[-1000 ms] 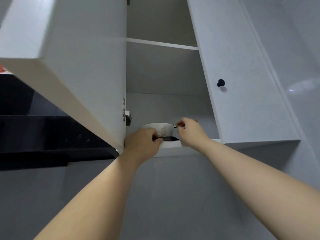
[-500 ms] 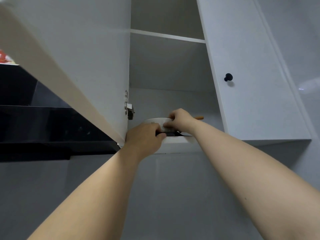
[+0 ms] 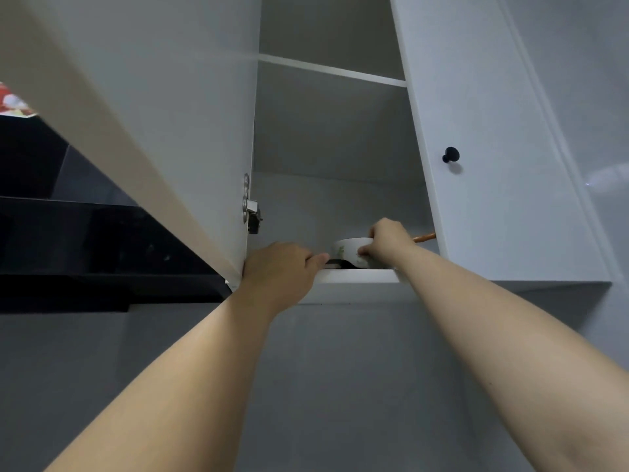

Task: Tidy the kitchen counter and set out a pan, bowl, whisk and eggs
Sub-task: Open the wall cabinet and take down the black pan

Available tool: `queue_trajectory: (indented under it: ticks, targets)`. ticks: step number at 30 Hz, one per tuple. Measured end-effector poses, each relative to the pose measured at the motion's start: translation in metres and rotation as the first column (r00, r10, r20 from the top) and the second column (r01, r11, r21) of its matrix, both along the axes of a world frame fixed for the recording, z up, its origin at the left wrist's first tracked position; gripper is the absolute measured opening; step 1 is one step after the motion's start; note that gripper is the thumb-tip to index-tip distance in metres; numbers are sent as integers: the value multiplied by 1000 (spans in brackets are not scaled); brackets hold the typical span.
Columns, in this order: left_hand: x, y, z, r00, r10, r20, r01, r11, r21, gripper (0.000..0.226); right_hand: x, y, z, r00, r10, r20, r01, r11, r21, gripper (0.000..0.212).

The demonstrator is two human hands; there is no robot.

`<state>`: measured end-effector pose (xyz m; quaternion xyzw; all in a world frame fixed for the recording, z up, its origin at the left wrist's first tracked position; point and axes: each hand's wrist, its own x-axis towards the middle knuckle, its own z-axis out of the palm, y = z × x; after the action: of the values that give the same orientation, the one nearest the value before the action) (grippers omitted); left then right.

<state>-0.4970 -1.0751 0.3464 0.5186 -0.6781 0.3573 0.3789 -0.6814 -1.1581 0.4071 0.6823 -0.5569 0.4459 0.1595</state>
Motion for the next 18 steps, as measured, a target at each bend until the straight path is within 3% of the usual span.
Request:
queue_trajectory:
  ticks: [14,18]
  targets:
    - [1,-4,2,999,43,25,-43,999,-16,50,-21,-11,3,948,-312,-54,315,948,51,11]
    - [1,-5,0,999,41,24,-41,999,-8,50,-27,-9,5,920,-374,-115,383,921,70,23]
